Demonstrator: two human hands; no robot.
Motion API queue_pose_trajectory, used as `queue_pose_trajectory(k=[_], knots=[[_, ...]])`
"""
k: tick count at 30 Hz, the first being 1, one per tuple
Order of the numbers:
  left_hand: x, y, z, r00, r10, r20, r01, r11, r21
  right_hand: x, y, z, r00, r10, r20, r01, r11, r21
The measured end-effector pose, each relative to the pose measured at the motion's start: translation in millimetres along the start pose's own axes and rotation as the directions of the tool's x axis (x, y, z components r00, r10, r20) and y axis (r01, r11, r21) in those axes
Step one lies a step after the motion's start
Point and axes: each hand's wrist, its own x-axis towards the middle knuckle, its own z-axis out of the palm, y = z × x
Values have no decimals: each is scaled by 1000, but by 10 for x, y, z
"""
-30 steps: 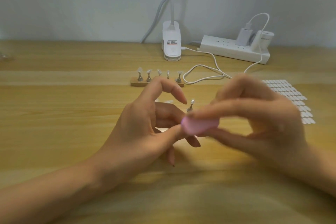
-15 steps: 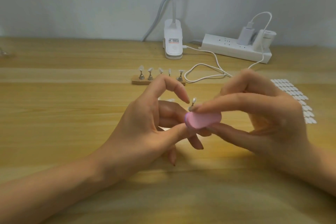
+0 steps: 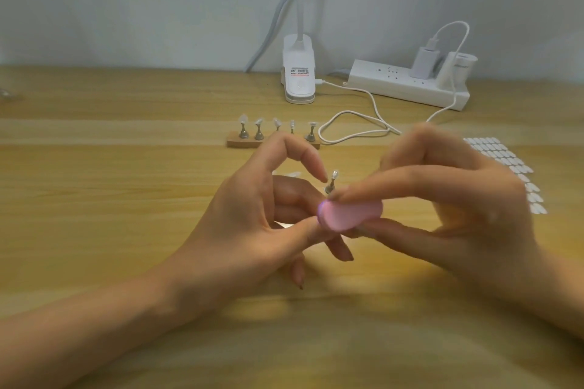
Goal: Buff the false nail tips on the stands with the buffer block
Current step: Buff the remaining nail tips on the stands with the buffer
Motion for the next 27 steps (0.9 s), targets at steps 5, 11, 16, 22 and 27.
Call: queue_pose_trajectory(k=[5, 11, 16, 22, 27], knots=[[-6, -4, 9, 1000, 1, -5, -1, 1000, 9, -9, -35, 52, 996, -62, 67, 61, 998, 14], [-8, -25, -3, 1000, -6, 7, 6, 999, 41, -6, -42, 60, 995, -47, 83, 48, 999, -13], [36, 66, -10, 997, 77, -22, -77, 997, -17, -33, 0, -65, 997, -75, -21, 76, 996, 56], [355, 288, -336, 953, 264, -147, -245, 960, 137, -58, 309, -22, 977, 149, -152, -121, 976, 179], [365, 118, -248, 965, 259, 48, -242, 802, 546, -47, 351, 13, 949, 274, -156, -217, 926, 309]])
